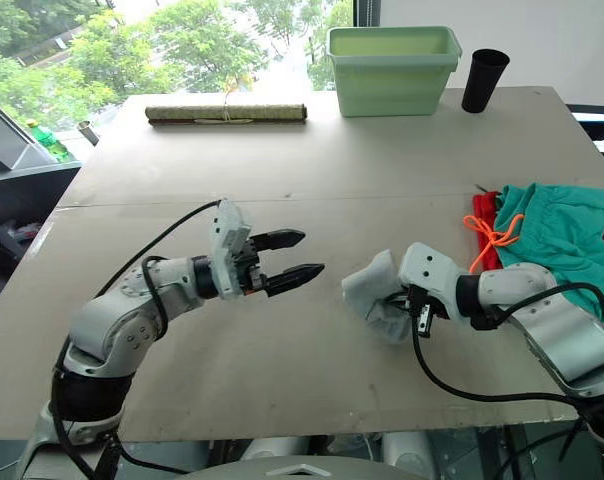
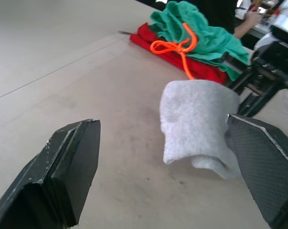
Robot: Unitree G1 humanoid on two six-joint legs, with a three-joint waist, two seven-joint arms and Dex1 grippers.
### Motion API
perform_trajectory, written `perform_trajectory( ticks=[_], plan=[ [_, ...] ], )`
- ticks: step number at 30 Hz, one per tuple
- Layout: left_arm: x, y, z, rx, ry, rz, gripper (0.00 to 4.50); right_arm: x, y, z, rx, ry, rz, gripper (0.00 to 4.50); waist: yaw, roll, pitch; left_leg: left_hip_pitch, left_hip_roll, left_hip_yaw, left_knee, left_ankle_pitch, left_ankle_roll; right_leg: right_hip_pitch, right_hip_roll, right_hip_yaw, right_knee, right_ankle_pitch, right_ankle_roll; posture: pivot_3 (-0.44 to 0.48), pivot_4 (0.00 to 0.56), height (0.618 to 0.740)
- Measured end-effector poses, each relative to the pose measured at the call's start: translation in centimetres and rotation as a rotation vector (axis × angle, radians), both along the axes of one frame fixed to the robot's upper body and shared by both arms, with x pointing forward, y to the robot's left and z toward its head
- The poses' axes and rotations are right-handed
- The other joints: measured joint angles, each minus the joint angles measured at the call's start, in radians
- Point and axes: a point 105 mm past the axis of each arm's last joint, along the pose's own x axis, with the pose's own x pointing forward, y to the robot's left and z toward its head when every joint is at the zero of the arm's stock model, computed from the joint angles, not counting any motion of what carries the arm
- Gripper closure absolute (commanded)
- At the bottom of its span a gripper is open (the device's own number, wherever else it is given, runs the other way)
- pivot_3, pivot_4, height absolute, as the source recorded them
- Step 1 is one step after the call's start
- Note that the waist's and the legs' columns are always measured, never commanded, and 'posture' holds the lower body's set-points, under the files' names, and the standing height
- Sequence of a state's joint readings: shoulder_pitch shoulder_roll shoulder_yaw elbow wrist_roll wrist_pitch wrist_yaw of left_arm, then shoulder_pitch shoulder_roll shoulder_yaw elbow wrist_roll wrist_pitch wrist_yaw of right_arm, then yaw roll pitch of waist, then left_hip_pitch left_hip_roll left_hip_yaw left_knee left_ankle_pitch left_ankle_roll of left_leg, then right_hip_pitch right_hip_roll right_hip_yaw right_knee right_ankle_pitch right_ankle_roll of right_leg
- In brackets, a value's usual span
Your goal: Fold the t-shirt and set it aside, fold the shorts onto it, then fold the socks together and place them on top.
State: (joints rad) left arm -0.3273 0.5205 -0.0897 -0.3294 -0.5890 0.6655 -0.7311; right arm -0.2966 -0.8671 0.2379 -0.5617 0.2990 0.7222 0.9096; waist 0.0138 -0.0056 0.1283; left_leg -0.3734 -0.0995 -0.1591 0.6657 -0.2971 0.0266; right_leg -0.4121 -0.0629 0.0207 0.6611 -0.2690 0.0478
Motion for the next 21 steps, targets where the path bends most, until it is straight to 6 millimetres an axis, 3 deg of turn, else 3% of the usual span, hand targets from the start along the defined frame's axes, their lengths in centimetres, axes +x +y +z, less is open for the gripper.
perform_trajectory(
  ticks=[5, 13, 14, 16, 21],
  plan=[
    [0.7, -2.3, -2.0, 0.088, -0.020, 0.000, 0.00, 0.4, 2.1, 1.2, 0.048, -0.062, 0.078, 4.46, 0.000, -0.001, 0.000, 0.000, 0.000, 0.000, 0.001, 0.000, 0.000, 0.000, 0.000, 0.000, 0.000, 0.000, 0.000, 0.000, 0.150, 0.740],
    [0.4, -2.2, -4.4, 0.185, 0.006, 0.021, 0.00, 0.7, 2.3, 0.7, 0.050, -0.036, 0.084, 4.46, 0.000, -0.001, 0.000, -0.001, 0.000, 0.000, 0.001, 0.000, 0.000, 0.000, 0.000, 0.000, 0.000, 0.000, 0.000, 0.000, 0.150, 0.740],
    [0.3, -2.1, -4.6, 0.188, 0.010, 0.023, 0.00, 0.8, 2.2, 0.4, 0.042, -0.030, 0.080, 3.68, 0.000, -0.001, 0.000, -0.001, 0.000, 0.000, 0.001, 0.000, 0.000, 0.000, 0.000, 0.000, 0.000, 0.000, 0.000, 0.000, 0.150, 0.740],
    [0.2, -1.8, -4.8, 0.185, 0.022, 0.030, 0.00, 1.3, 1.8, -0.2, 0.020, -0.034, 0.065, 2.95, 0.000, -0.001, 0.000, -0.001, 0.000, 0.000, 0.001, 0.000, 0.000, 0.000, 0.000, 0.000, 0.000, 0.000, 0.000, 0.000, 0.150, 0.740],
    [0.0, 0.1, -4.2, 0.118, 0.061, 0.033, 0.00, 2.4, 0.7, -1.1, -0.032, -0.077, 0.043, 0.37, -0.001, -0.001, 0.000, -0.001, 0.000, 0.000, 0.001, 0.000, 0.000, -0.001, 0.000, 0.000, 0.001, 0.000, 0.000, 0.000, 0.150, 0.740]
  ],
)
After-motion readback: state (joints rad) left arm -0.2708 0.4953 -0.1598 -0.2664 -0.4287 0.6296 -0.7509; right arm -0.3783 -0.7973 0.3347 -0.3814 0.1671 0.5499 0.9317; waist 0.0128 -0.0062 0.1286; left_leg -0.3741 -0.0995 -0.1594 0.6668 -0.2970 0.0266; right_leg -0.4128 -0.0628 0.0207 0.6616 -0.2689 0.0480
